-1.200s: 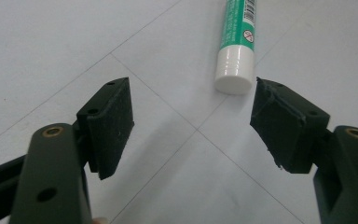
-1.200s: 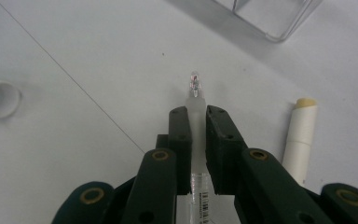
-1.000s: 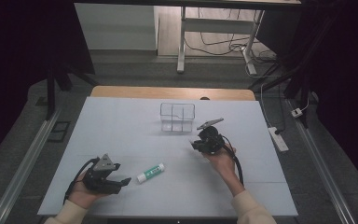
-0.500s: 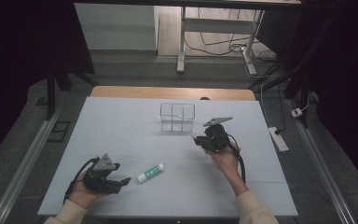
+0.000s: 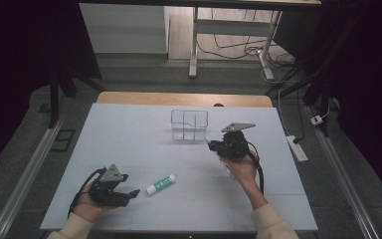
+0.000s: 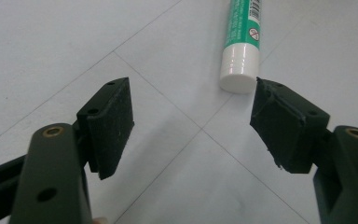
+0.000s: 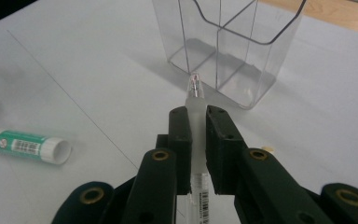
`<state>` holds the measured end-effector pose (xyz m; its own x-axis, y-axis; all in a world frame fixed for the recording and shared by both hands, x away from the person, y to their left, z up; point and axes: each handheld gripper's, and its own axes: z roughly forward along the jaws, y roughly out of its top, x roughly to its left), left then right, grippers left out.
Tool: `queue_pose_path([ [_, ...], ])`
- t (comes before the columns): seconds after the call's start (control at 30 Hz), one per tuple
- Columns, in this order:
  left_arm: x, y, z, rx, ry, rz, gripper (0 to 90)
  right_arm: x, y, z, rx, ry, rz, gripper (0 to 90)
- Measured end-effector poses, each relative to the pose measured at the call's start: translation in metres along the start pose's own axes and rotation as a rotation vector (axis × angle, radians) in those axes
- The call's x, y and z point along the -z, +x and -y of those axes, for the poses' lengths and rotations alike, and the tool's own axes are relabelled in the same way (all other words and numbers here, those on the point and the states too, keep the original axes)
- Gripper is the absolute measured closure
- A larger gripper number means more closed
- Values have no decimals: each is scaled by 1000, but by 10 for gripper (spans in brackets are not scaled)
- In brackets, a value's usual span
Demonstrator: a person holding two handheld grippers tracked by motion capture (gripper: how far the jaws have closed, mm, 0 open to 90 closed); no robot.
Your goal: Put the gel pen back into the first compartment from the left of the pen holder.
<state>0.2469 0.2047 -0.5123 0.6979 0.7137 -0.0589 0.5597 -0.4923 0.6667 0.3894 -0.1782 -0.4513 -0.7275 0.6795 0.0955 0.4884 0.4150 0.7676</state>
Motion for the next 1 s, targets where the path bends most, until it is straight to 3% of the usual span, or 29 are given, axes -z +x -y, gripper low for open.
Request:
queue_pose_path([
  [1.0,1,4,1,16,-8,-12,296,19,-1,-7,-12,-156,-18,800],
])
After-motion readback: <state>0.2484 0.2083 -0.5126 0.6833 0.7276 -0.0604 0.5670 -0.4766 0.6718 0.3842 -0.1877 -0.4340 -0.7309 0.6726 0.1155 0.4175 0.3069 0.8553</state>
